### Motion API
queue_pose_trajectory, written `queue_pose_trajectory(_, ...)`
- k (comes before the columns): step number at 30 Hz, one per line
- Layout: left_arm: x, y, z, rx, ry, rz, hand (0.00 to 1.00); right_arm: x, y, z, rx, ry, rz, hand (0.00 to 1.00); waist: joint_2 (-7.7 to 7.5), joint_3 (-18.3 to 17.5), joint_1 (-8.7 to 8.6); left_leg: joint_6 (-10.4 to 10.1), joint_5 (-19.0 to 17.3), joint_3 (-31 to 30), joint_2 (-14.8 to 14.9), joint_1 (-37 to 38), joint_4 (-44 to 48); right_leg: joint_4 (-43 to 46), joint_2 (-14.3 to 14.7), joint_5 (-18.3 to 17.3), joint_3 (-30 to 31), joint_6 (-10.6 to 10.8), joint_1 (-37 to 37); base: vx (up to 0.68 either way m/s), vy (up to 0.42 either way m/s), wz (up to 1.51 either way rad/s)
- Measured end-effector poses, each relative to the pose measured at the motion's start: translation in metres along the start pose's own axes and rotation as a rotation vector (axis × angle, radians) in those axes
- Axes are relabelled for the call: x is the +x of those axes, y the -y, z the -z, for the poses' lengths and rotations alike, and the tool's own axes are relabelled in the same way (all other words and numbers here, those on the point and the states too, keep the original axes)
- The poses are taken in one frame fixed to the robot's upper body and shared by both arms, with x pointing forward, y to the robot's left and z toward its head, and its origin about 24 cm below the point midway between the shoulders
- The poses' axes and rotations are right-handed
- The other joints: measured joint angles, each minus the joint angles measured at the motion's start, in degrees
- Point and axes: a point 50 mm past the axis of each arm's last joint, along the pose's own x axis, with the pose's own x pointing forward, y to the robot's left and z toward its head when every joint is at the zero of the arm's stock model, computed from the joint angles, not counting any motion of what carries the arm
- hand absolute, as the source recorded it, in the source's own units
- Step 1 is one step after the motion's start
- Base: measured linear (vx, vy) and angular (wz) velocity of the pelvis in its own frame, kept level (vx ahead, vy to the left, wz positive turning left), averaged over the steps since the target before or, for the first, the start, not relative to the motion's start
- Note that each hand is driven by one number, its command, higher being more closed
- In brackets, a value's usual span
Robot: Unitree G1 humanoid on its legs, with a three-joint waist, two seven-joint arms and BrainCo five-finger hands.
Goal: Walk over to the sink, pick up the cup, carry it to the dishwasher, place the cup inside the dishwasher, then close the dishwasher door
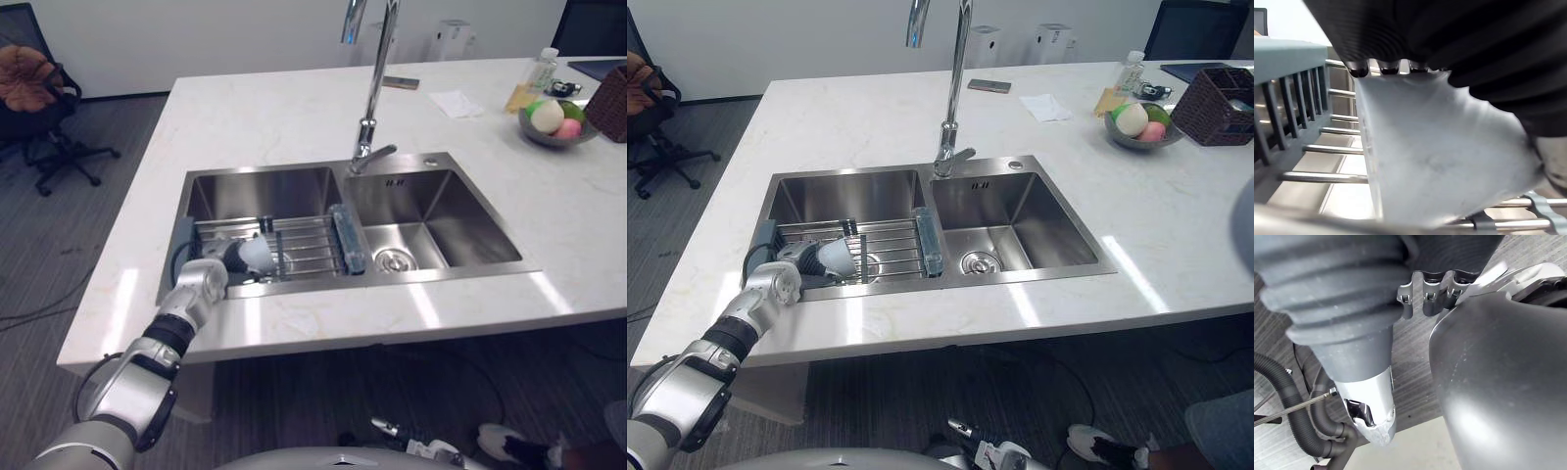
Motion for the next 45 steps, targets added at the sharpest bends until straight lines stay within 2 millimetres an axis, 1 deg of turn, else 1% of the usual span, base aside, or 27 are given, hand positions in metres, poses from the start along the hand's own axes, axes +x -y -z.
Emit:
queue_pose_trajectory(5, -0.001, 0.002, -0.005, -0.099, 0.066, -0.002, 1.0, 0.0, 0.0, 0.0, -0.001, -0.001, 0.001, 0.0, -0.1, 0.0, 0.23, 0.0, 0.0, -0.4, 0.0, 0.3, 0.0, 0.0, 0.0, 0.0, -0.3, 0.0, 0.5, 0.0, 0.0, 0.03)
queue_pose_trajectory(10, -0.007, 0.006, -0.01, -0.284, 0.127, -0.031, 1.0, 0.0, 0.0, 0.001, 0.001, -0.003, 0.0, 0.0, -0.23, 0.1, 0.4, 0.0, 0.0, -1.2, 0.0, 0.0, 0.0, 0.0, 0.0, -0.1, -1.1, 0.1, 0.5, -0.01, -0.014, 0.05)
queue_pose_trajectory(14, -0.014, 0.003, -0.019, -0.411, 0.195, -0.082, 1.0, 0.0, 0.0, 0.002, 0.003, -0.004, 0.001, 0.0, -0.37, 0.2, 0.79, 0.0, 0.1, -1.6, 0.0, -0.5, 0.0, 0.0, -0.1, -0.1, -1.7, 0.1, 0.5, 0.0, -0.017, 0.05)
queue_pose_trajectory(18, -0.018, -0.011, -0.029, -0.52, 0.268, -0.143, 1.0, 0.0, 0.002, 0.004, 0.005, -0.007, 0.005, 0.0, -0.43, 0.2, 1.45, 0.0, 0.2, -2.2, 0.0, -0.5, 0.0, 0.1, -0.1, -0.2, -2.0, -0.1, 0.9, -0.01, -0.017, 0.07)
queue_pose_trajectory(20, -0.024, -0.025, -0.03, -0.634, 0.312, -0.214, 1.0, 0.0, 0.002, 0.005, 0.006, -0.007, 0.006, 0.0, -0.47, 0.3, 1.57, 0.0, 0.3, -2.7, 0.0, -0.5, 0.0, 0.1, -0.1, -0.3, -2.5, -0.2, 1.2, -0.03, -0.02, 0.08)
queue_pose_trajectory(21, -0.025, -0.026, -0.03, -0.644, 0.315, -0.219, 1.0, 0.0, 0.002, 0.005, 0.007, -0.007, 0.007, 0.0, -0.48, 0.3, 1.55, 0.0, 0.3, -2.7, 0.0, -0.4, 0.0, 0.1, -0.1, -0.3, -2.5, -0.2, 1.2, -0.03, -0.019, 0.13)
queue_pose_trajectory(22, -0.03, -0.037, -0.033, -0.739, 0.352, -0.282, 1.0, -0.001, 0.003, 0.008, 0.009, -0.005, 0.01, 0.0, -0.52, 0.2, 1.8, 0.0, 0.4, -3.1, 0.0, -0.3, 0.0, 0.2, -0.1, -0.4, -3.1, -0.4, 1.6, -0.04, -0.017, 0.11)
queue_pose_trajectory(24, -0.042, -0.055, -0.037, -0.798, 0.422, -0.386, 1.0, -0.001, 0.004, 0.008, 0.011, 0.0, 0.014, 0.0, -0.58, 0.3, 2.4, 0.1, 0.6, -3.3, 0.1, -0.2, 0.0, 0.4, -0.1, -0.5, -3.2, -0.4, 1.6, -0.04, -0.015, 0.07)
queue_pose_trajectory(25, -0.051, -0.064, -0.039, -0.86, 0.473, -0.443, 1.0, -0.001, 0.004, 0.01, 0.015, -0.002, 0.018, 0.0, -0.65, 0.2, 2.8, 0.1, 0.7, -3.3, 0.1, -0.2, 0.0, 0.6, -0.1, -0.5, -3.2, -0.4, 1.6, -0.03, -0.011, 0.03)
queue_pose_trajectory(26, -0.056, -0.069, -0.042, -0.895, 0.5, -0.471, 1.0, -0.002, 0.005, 0.012, 0.022, -0.005, 0.022, 0.0, -0.73, 0.1, 3.12, 0.1, 0.7, -3.4, 0.1, -0.3, 0.0, 0.7, -0.1, -0.6, -3.1, -0.3, 1.6, -0.04, -0.008, 0.1)
queue_pose_trajectory(28, -0.079, -0.082, -0.05, -1.038, 0.619, -0.59, 1.0, -0.002, 0.006, 0.016, 0.052, 0.005, 0.031, 0.0, -1.15, -0.1, 4.06, 0.2, 1.0, -4.2, 0.1, -0.5, 0.0, 1.5, -0.3, -1.0, -3.4, -0.2, 1.5, -0.04, -0.007, 0.14)
queue_pose_trajectory(29, -0.084, -0.083, -0.051, -1.054, 0.639, -0.614, 1.0, -0.002, 0.006, 0.018, 0.055, 0.003, 0.034, 0.0, -1.29, -0.3, 4.4, 0.2, 1.0, -4.2, 0.1, -0.4, 0.0, 1.6, -0.3, -1.1, -3.4, -0.2, 1.5, -0.03, -0.004, 0.08)
queue_pose_trajectory(31, -0.1, -0.086, -0.051, -1.118, 0.679, -0.716, 1.0, -0.003, 0.008, 0.024, 0.065, -0.008, 0.04, 0.0, -1.76, -0.8, 5.54, 0.3, 1.2, -4.5, 0.1, -0.5, 0.0, 1.8, -0.6, -1.1, -3.7, -0.1, 1.5, -0.04, 0.004, 0.06)
queue_pose_trajectory(33, -0.107, -0.086, -0.048, -1.149, 0.683, -0.774, 1.0, -0.003, 0.009, 0.027, 0.07, -0.014, 0.046, 0.0, -2.04, -1.1, 6.41, 0.5, 1.3, -4.7, 0.0, -0.6, 0.0, 1.9, -0.7, -1.1, -3.8, -0.1, 1.5, -0.05, 0.007, 0.06)
queue_pose_trajectory(37, -0.123, -0.087, -0.039, -1.2, 0.672, -0.899, 1.0, -0.003, 0.007, 0.035, 0.083, -0.027, 0.066, 0.0, -2.82, -1.9, 6.94, 0.8, 1.8, -6.1, -0.2, -1.4, 0.0, 1.9, -1.0, -1.3, -5.0, -0.1, 1.5, -0.04, 0.0, 0.15)
queue_pose_trajectory(40, -0.135, -0.091, -0.033, -1.2, 0.677, -0.991, 1.0, -0.003, 0.008, 0.039, 0.088, -0.039, 0.075, 0.0, -3.31, -2.2, 7.91, 0.9, 2.0, -6.5, -0.3, -1.6, 0.0, 1.9, -1.1, -1.2, -5.4, -0.1, 1.5, -0.04, 0.003, 0.07)
queue_pose_trajectory(41, -0.153, -0.096, -0.028, -1.215, 0.679, -1.136, 1.0, -0.005, 0.011, 0.051, 0.097, -0.066, 0.103, 0.0, -3.81, -3.8, 9.55, 1.4, 2.7, -7.7, -0.8, -2.7, 0.0, 1.4, -1.7, -0.4, -6.6, 0.2, 1.4, -0.01, 0.0, 0.03)
queue_pose_trajectory(45, -0.153, -0.095, -0.029, -1.22, 0.681, -1.134, 1.0, -0.005, 0.011, 0.051, 0.098, -0.067, 0.104, 0.0, -3.85, -3.8, 9.35, 1.3, 2.7, -7.4, -0.7, -2.5, 0.0, 1.2, -1.6, -0.4, -6.2, 0.2, 1.1, 0.0, 0.0, -0.04)
